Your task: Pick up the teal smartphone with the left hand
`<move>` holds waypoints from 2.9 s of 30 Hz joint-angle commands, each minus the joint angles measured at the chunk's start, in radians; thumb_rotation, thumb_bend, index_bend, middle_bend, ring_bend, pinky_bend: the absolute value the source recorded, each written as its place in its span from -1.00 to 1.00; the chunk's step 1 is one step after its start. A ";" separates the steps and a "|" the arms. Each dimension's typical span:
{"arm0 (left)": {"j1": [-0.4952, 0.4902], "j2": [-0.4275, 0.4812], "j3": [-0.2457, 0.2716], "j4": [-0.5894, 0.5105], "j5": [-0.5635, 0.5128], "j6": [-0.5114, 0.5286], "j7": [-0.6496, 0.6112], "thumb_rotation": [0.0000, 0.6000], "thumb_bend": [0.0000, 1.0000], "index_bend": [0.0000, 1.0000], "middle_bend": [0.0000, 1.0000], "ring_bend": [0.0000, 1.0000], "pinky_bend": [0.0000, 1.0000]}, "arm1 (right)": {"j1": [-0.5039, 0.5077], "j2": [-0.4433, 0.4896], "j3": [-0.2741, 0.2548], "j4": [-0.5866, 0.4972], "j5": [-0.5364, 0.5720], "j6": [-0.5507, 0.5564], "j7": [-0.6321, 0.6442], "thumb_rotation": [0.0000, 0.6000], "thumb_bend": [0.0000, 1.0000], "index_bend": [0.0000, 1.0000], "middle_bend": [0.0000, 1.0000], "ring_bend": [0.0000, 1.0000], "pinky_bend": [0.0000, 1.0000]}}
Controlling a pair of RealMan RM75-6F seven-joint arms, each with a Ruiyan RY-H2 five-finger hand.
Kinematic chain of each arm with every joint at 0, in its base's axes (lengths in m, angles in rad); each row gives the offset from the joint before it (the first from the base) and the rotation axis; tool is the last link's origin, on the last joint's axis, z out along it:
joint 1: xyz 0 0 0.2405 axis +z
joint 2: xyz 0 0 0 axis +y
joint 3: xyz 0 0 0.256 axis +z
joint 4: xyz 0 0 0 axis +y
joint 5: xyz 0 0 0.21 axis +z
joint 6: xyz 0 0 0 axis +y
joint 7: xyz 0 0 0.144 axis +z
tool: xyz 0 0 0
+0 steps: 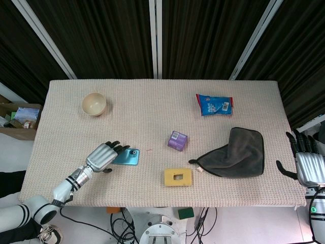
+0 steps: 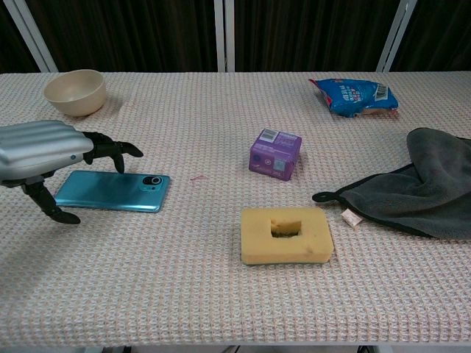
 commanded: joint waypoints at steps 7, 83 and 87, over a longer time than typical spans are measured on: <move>-0.002 -0.004 -0.003 0.017 -0.010 -0.015 0.002 1.00 -0.84 -0.78 -0.43 -0.65 -0.28 | 0.002 -0.002 0.000 0.006 0.002 -0.006 0.006 0.72 -0.30 -1.00 -1.00 -1.00 -1.00; -0.220 0.066 -0.156 -0.004 -0.218 -0.340 -0.143 1.00 0.60 0.35 0.45 0.16 0.40 | 0.034 -0.032 0.006 0.070 0.075 -0.096 0.008 0.73 -0.30 -1.00 -1.00 -1.00 -1.00; -0.245 0.048 -0.163 0.033 -0.236 -0.377 -0.158 1.00 0.60 0.33 0.43 0.15 0.41 | 0.036 -0.034 0.006 0.077 0.079 -0.100 0.008 0.72 -0.30 -1.00 -1.00 -1.00 -1.00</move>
